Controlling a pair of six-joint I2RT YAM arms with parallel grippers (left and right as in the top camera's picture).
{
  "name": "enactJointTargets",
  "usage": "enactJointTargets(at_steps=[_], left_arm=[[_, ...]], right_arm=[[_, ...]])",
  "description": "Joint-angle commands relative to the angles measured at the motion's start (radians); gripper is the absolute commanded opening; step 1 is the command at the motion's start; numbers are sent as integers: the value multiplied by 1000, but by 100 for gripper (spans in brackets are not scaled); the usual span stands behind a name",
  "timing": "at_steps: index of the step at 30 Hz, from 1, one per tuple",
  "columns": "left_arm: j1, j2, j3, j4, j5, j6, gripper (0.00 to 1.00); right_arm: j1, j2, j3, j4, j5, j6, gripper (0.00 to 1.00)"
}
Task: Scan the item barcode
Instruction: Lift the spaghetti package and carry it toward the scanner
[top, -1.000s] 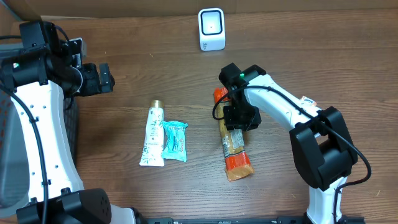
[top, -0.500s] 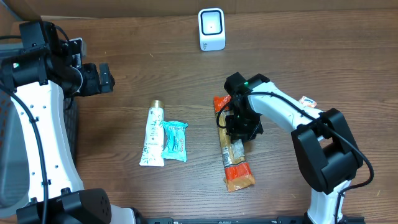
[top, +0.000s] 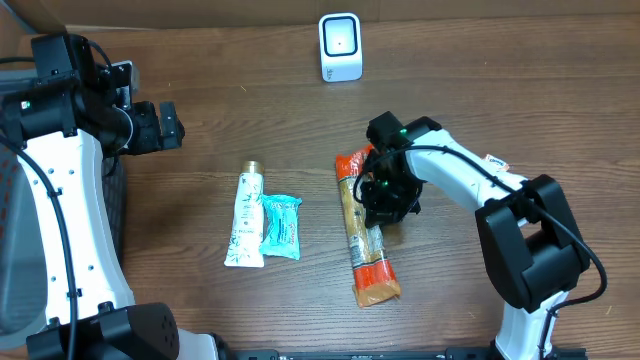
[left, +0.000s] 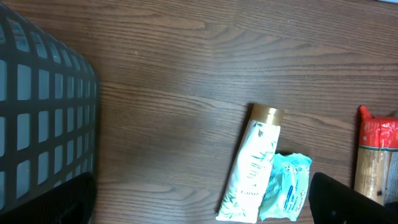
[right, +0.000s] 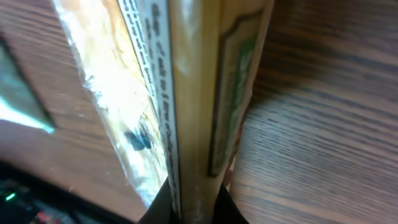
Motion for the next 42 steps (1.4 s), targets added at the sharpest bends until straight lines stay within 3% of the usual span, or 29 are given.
enactJointTargets(at_steps=[1,10,19,29,42], left_arm=[[-2,-4,13,4,1,15,100],[-2,-4,13,4,1,15,100],[-2,-4,13,4,1,15,100],[-2,-4,13,4,1,15,100],[-2,-4,13,4,1,15,100]], right_arm=[[-38,-13,42,13,-144,-92,4],[-163,-172,61,13,-532,-263,4],[-330,-228,62,31,-961,-343,4],[-365,-228,75,56,-970,-334,4],[-365,-228,253,129,-954,-197,4]])
